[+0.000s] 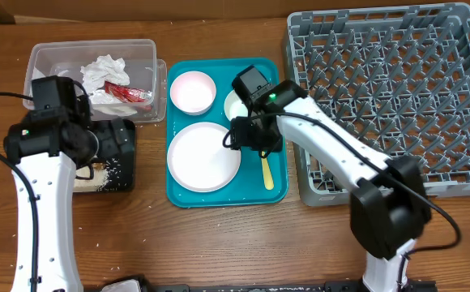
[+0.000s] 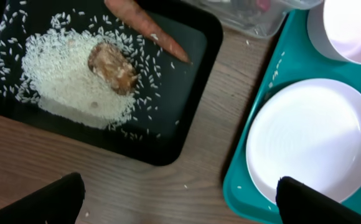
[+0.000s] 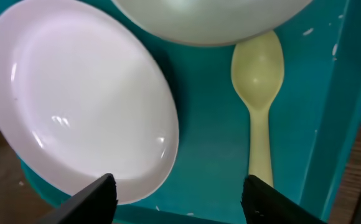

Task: Sort waste into correct bins and load items into the dishwasher
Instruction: 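Move the right gripper to the white plate and grasp its rim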

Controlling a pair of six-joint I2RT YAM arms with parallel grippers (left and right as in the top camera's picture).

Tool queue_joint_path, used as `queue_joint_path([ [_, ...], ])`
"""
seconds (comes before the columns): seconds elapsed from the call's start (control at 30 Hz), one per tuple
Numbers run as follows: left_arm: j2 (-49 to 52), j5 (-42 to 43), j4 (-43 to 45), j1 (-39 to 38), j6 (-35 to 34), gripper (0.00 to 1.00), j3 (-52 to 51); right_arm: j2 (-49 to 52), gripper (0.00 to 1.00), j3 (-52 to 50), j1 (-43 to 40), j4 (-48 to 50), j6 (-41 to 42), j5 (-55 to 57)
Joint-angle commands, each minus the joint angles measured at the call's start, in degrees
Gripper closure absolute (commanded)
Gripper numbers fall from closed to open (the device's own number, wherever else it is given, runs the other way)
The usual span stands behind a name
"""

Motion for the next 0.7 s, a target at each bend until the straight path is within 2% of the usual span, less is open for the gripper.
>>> queue_joint_path([
  [0.0, 1.4, 1.5, 0.2, 0.6, 2.8, 0.0, -0.2, 2.9, 0.36, -0.1, 0.7, 1.4, 1.7, 0.5],
  [0.13, 2.3, 1.5, 0.2, 0.6, 2.7, 0.0, -0.2, 5.9, 0.44, -0.2, 1.8, 3.9, 3.2, 0.7],
  [0.4, 2.5, 1.5, 0.2, 0.6, 2.7, 0.0, -0.2, 9.5, 0.47, -2.8, 3.1, 9.0, 7.3, 2.1],
  [0.47, 2.5, 1.5, 0.2, 0.6, 2.7, 0.0, -0.2, 9.6, 0.5, -4.5, 3.1, 10.7, 7.8, 2.1],
  [0.53, 2.5, 1.5, 0.2, 0.6, 2.7, 0.0, -0.2, 9.6, 0.58, -5.9, 3.1, 11.6, 7.9, 2.1],
  [0.67, 2.5, 1.5, 0.2, 0.6, 2.7, 0.0, -0.2, 9.6, 0.82, -6.4, 3.1, 11.5, 7.8, 2.1],
])
